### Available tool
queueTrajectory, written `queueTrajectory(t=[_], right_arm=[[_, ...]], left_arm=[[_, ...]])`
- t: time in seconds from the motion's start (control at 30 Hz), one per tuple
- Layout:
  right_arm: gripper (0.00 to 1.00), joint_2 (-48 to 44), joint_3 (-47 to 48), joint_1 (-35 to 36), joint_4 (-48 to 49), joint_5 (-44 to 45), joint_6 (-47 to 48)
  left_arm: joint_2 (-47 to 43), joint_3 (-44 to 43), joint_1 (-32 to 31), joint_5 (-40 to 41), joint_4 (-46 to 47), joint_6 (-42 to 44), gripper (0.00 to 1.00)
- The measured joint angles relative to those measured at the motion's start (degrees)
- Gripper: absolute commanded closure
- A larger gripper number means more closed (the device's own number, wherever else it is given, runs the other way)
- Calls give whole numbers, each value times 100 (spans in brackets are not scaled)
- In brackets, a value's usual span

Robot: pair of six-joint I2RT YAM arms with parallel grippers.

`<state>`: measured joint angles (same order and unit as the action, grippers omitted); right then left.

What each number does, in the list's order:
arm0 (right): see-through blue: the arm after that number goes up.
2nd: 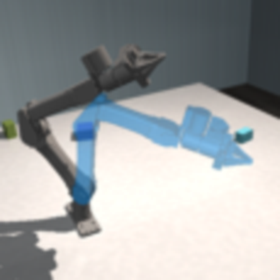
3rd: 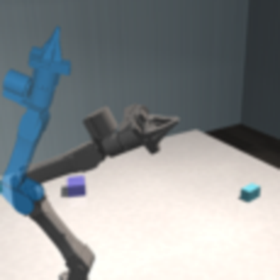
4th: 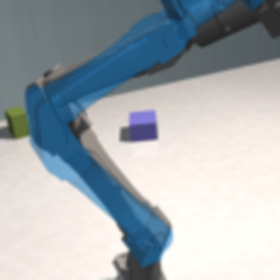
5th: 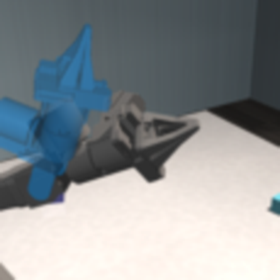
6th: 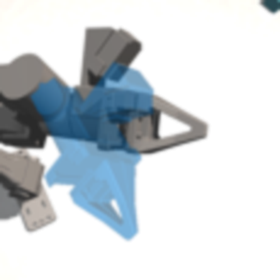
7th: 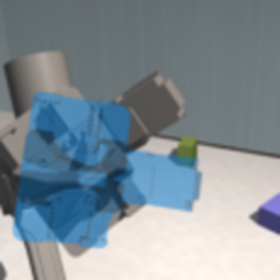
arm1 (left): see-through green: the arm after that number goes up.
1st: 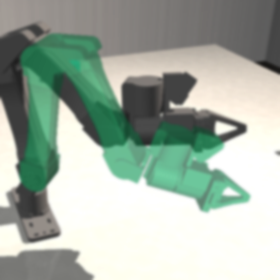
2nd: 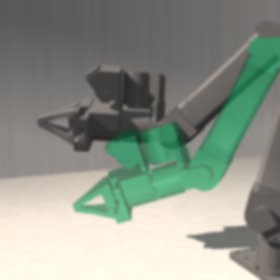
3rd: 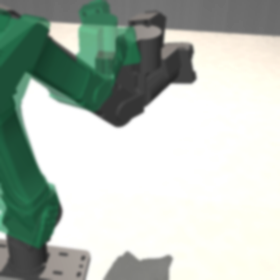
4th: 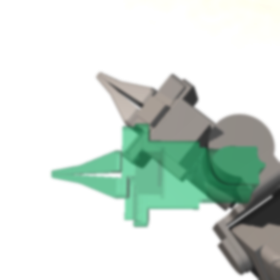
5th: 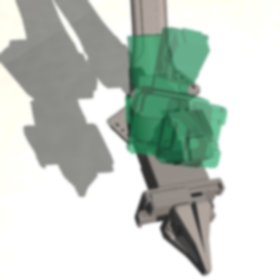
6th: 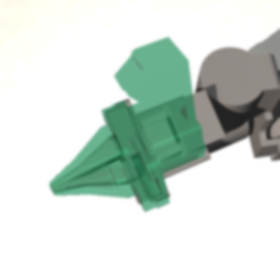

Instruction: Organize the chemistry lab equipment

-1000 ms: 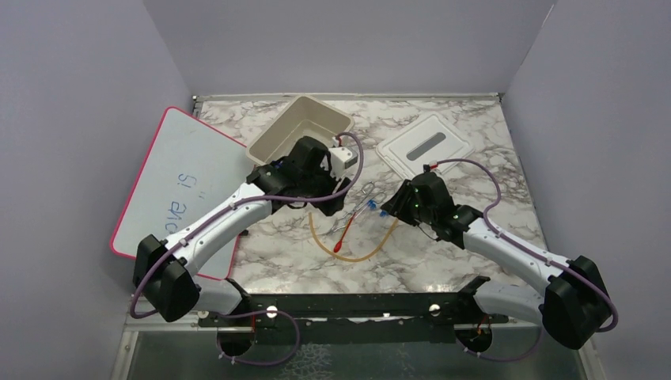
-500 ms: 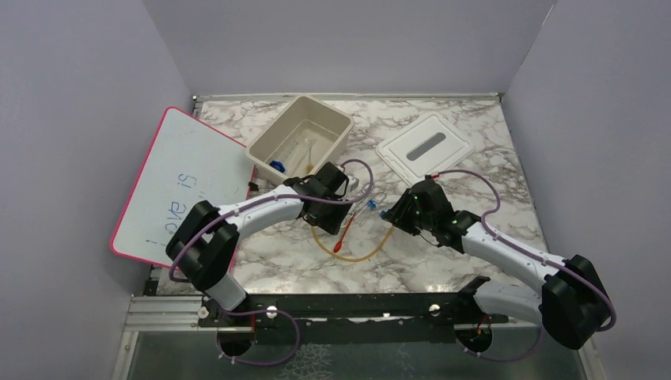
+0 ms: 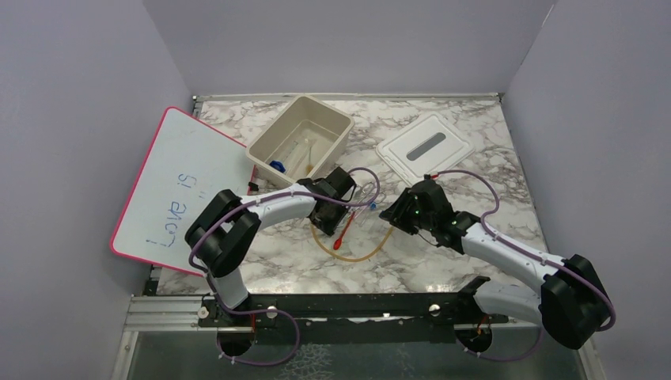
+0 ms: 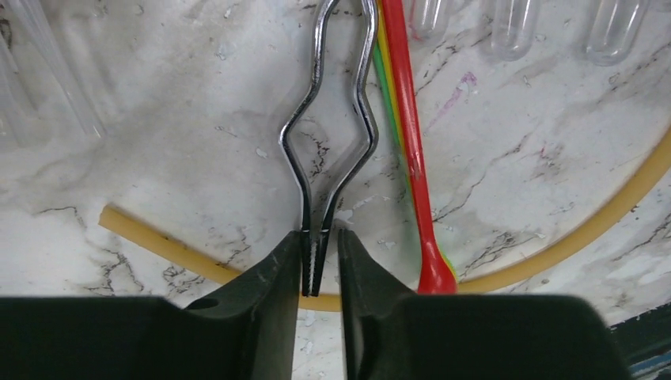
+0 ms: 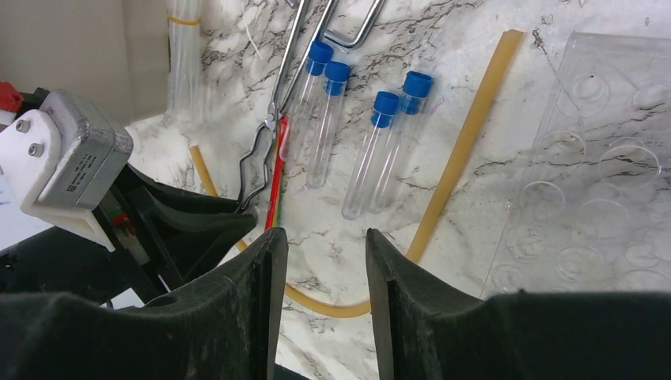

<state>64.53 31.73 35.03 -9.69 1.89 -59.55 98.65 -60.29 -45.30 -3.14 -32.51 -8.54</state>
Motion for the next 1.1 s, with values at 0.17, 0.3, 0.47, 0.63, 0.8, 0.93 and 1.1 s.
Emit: queueTrajectory(t=[0.17,0.3,0.47,0.63,0.8,0.93,1.1], right_arm=[[54,7,-17,0,79,-4,-2],[54,7,-46,0,109,-4,-7],[54,7,-55,0,116,-13,-4],[54,105,-55,0,258,-155,-17],[54,437,-44,0,476,-398,-76],[53,804,79,0,627,-588,-197],[44,1305,387,0,1086,-782,-382]], left_arm=[[96,-109,-4,57,-46,68,100],[129,-166,-22,61,-107,103,100],[131,-186,-20,57,-136,111,100],[-42,-195,-22,9,-173,96,100],[-579,-208,-20,4,-254,37,100],[-931,-216,-20,0,-254,-33,100],[-1071,-216,-20,-33,-256,-85,100]])
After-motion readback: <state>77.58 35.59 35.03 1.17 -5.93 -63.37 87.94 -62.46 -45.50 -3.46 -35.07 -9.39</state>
